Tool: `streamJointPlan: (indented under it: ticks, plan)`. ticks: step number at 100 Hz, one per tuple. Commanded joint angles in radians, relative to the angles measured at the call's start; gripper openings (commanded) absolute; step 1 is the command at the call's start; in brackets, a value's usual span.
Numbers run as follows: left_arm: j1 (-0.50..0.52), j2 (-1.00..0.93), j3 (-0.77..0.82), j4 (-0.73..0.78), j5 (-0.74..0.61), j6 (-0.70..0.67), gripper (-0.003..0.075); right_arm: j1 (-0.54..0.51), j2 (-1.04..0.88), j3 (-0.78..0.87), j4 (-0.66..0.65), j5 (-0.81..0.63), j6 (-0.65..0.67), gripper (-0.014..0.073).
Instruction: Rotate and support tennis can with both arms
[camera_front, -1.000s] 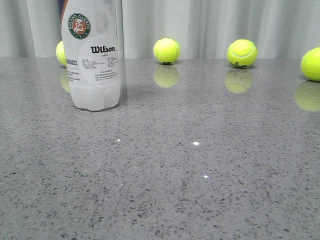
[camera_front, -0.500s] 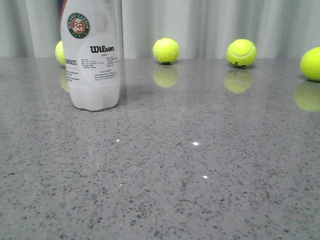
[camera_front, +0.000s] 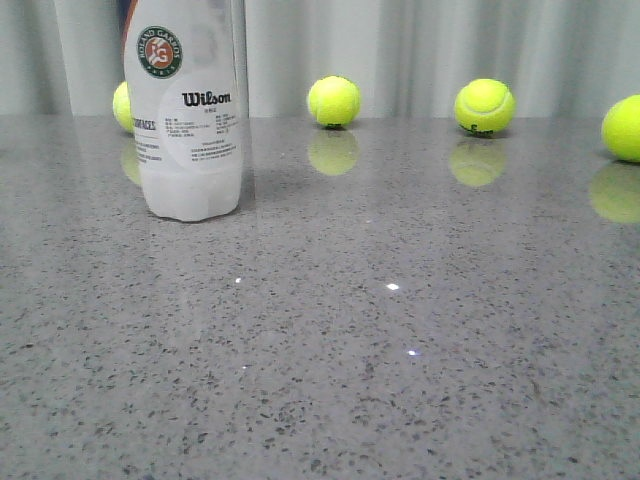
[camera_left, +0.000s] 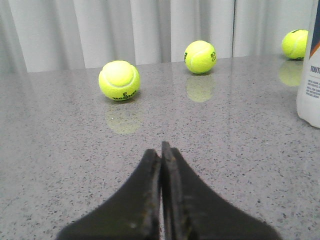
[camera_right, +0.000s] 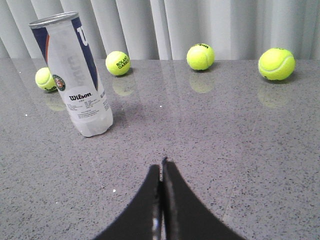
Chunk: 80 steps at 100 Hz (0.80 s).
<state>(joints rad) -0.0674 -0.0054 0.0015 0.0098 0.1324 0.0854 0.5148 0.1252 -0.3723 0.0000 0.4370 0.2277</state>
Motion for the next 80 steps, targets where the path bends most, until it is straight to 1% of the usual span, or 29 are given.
streamJointPlan:
  ticks: [1, 40, 49, 61, 74, 80]
  plan:
    - [0.000, -0.026, 0.043, -0.010, -0.079, -0.011, -0.0018, -0.005, 0.011, -0.025, -0.019, -0.080, -0.002, -0.0060]
    - [0.000, -0.026, 0.043, -0.010, -0.079, -0.011, -0.0018, -0.005, 0.011, -0.020, -0.020, -0.081, -0.002, -0.0060]
    - [0.000, -0.026, 0.043, -0.010, -0.079, -0.011, -0.0018, -0.015, 0.011, 0.011, -0.032, -0.119, -0.002, -0.0060]
    - [0.000, -0.026, 0.043, -0.010, -0.079, -0.011, -0.0018, -0.097, 0.011, 0.090, -0.040, -0.227, -0.001, -0.0060]
    - [0.000, -0.026, 0.043, -0.010, -0.079, -0.011, -0.0018, -0.248, 0.011, 0.194, -0.050, -0.370, -0.002, -0.0060]
    - [0.000, -0.026, 0.043, -0.010, -0.079, -0.011, -0.0018, -0.319, 0.010, 0.246, -0.102, -0.416, -0.002, -0.0060]
